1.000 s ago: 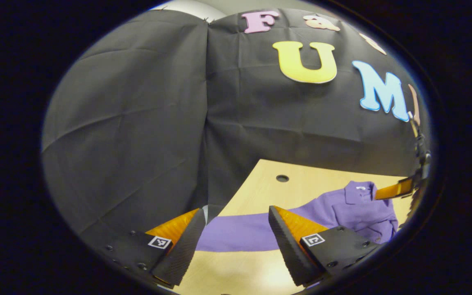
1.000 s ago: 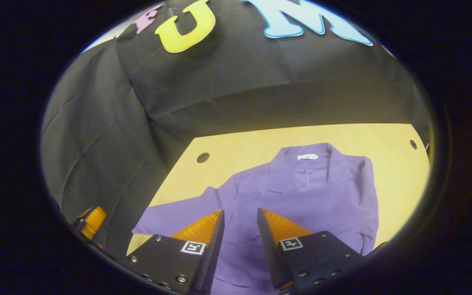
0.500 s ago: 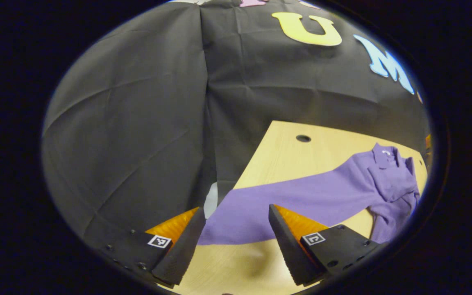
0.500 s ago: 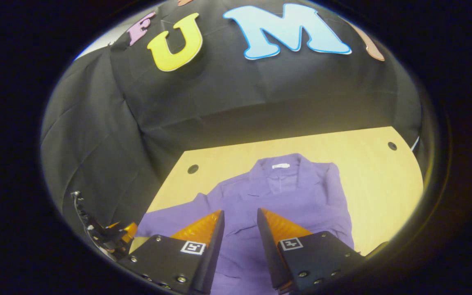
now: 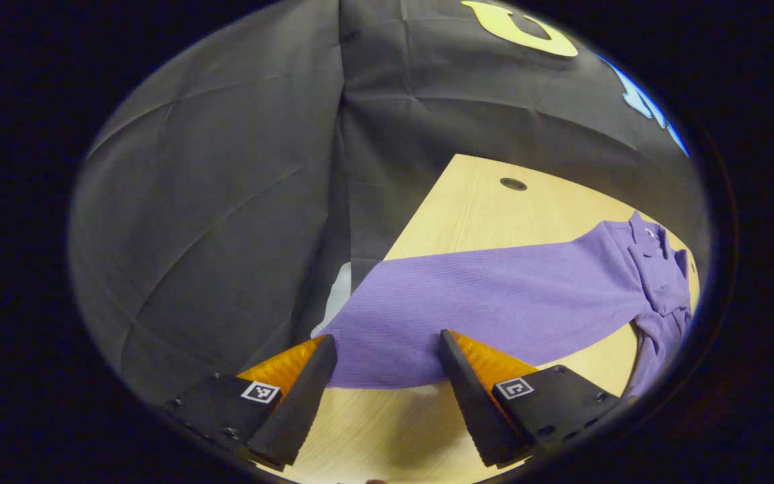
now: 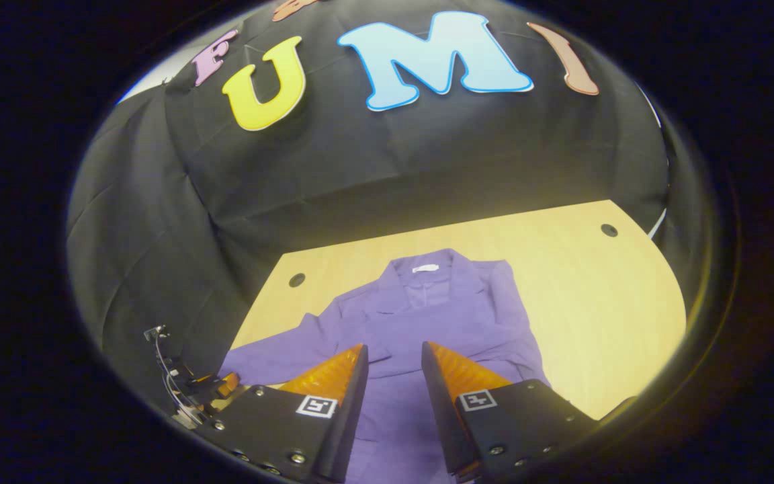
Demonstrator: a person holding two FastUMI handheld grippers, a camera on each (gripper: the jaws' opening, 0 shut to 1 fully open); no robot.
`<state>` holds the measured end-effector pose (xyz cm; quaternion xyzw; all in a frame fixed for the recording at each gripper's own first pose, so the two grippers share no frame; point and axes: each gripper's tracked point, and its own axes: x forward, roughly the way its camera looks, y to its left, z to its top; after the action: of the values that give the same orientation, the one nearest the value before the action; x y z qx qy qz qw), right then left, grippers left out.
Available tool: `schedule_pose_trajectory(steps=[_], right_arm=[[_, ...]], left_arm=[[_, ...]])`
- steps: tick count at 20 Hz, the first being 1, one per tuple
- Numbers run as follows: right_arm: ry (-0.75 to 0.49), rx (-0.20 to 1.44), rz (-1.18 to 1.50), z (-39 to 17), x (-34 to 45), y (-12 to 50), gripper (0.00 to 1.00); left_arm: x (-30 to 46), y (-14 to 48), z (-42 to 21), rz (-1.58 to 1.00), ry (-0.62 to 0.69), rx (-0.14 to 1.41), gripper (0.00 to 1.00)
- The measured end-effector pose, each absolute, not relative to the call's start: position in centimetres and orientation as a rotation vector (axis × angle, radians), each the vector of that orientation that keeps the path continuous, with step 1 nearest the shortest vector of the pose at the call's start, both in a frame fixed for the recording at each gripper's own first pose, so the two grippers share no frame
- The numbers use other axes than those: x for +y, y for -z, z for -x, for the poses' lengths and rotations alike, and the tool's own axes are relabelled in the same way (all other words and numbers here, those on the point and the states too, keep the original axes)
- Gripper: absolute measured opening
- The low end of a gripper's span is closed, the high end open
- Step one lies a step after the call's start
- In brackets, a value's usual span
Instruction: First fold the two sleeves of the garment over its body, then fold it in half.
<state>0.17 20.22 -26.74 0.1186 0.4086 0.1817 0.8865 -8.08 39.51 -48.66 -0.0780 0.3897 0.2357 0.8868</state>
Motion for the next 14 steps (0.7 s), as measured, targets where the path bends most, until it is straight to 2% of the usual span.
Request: schedule_pose_trajectory(steps=[7, 11, 13, 14], right_arm=[[-0.373, 0.855, -0.249, 0.1, 20.0, 27.1, 0.51], [-0.387, 0.858, -0.25, 0.4, 20.3, 27.0, 0.51], [-0.39, 0.859, -0.251, 0.4, 20.3, 27.1, 0.51], [-0.389, 0.86, -0.25, 0.4, 20.1, 27.1, 0.51]], left_arm=[[39.0, 48.9, 7.9, 0.186, -0.472, 0.808, 1.0], [38.3, 48.8, 7.3, 0.194, -0.464, 0.803, 0.79], [37.5, 48.7, 6.9, 0.21, -0.444, 0.793, 0.65], [37.2, 48.9, 6.6, 0.217, -0.442, 0.793, 0.5]])
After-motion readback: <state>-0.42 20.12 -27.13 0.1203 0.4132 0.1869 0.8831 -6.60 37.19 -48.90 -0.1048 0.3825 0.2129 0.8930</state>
